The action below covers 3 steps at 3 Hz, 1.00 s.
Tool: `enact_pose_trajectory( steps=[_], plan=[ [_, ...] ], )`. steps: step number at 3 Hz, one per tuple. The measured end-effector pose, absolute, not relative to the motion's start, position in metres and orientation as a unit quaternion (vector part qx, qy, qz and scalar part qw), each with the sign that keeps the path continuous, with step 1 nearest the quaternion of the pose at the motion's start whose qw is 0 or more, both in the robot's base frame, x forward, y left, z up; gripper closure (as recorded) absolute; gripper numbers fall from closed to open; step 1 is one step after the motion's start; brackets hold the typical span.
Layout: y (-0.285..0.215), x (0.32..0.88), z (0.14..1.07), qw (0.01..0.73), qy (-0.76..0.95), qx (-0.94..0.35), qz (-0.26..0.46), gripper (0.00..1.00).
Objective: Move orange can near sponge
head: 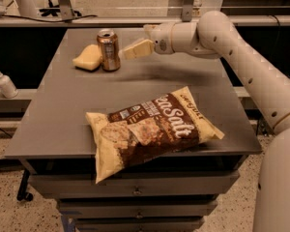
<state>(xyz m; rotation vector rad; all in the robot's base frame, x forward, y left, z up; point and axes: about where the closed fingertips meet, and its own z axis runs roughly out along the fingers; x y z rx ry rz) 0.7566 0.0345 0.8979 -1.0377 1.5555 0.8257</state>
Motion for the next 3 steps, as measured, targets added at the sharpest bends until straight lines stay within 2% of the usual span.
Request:
enact_pose_trajectory(
  steps=[2, 3],
  plan=[
    [-0.123, 0.777, 0.959, 0.585, 0.664, -0.411, 0.216, 0.0],
    [-0.133, 0.78, 0.975, 0.598, 0.659, -0.407, 0.206, 0.0]
  ],
)
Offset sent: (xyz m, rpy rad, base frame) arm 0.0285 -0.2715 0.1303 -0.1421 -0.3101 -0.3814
